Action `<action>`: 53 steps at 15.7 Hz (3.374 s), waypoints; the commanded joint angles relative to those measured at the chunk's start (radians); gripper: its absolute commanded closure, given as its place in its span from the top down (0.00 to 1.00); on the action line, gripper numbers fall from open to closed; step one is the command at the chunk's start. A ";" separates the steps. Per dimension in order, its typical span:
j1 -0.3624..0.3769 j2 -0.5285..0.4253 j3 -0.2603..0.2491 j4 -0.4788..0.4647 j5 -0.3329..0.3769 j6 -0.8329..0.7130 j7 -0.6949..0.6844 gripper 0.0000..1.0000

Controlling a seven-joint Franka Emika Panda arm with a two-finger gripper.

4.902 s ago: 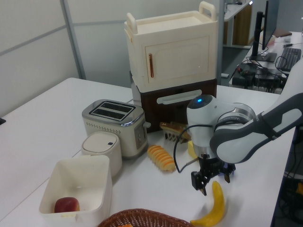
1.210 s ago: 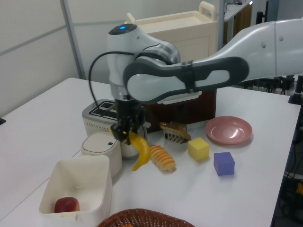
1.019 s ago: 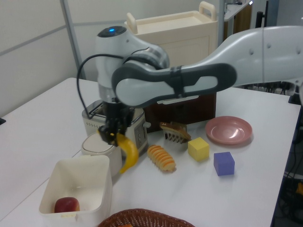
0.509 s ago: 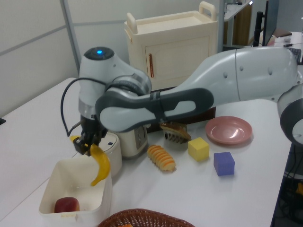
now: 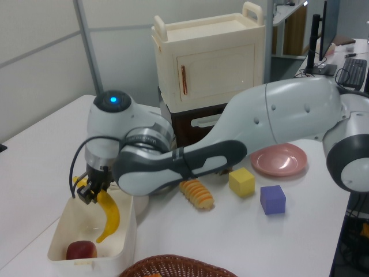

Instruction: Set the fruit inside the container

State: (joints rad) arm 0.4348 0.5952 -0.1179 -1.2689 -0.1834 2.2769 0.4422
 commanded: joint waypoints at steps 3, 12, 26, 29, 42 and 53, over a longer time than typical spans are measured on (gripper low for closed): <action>0.007 0.021 -0.005 0.003 -0.044 0.026 0.038 0.14; 0.005 0.034 -0.002 -0.055 -0.097 0.024 0.046 0.72; -0.085 -0.441 0.043 -0.181 -0.050 -0.429 0.020 1.00; -0.160 -0.538 0.037 -0.227 -0.047 -0.617 -0.040 1.00; -0.249 -0.744 -0.115 -0.402 0.068 -0.698 -0.250 1.00; -0.249 -0.716 -0.114 -0.391 0.078 -0.698 -0.249 1.00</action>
State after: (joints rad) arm 0.1718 -0.1083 -0.2159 -1.6382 -0.1285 1.5623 0.2116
